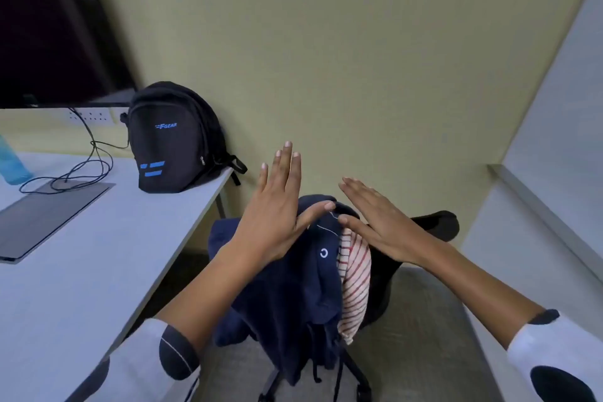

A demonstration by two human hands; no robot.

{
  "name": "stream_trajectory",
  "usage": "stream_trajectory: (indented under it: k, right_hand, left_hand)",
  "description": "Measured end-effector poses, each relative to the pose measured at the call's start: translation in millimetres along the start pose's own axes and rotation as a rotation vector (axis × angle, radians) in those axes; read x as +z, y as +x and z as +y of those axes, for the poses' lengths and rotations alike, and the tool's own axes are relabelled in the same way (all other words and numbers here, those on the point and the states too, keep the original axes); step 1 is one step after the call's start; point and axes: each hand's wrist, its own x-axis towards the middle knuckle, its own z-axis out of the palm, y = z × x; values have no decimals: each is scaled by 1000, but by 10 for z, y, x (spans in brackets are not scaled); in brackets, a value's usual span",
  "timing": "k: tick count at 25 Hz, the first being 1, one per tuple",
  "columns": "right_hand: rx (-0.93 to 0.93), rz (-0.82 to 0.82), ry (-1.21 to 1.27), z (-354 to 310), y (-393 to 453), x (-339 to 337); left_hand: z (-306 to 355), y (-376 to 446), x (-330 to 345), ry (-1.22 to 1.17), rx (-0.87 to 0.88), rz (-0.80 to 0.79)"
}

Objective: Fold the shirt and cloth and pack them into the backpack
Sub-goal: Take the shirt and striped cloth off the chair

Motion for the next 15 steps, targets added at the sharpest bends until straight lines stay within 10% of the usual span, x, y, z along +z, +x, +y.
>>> stream_trajectory:
  k: [6,15]
  right_hand:
    - [-149,-192,22,108,-49,248]
    - [-173,87,246,150,-116,334]
  left_hand:
    - [91,-286,344,117,-18,-209]
    - [-19,-329,434,106,20,-214]
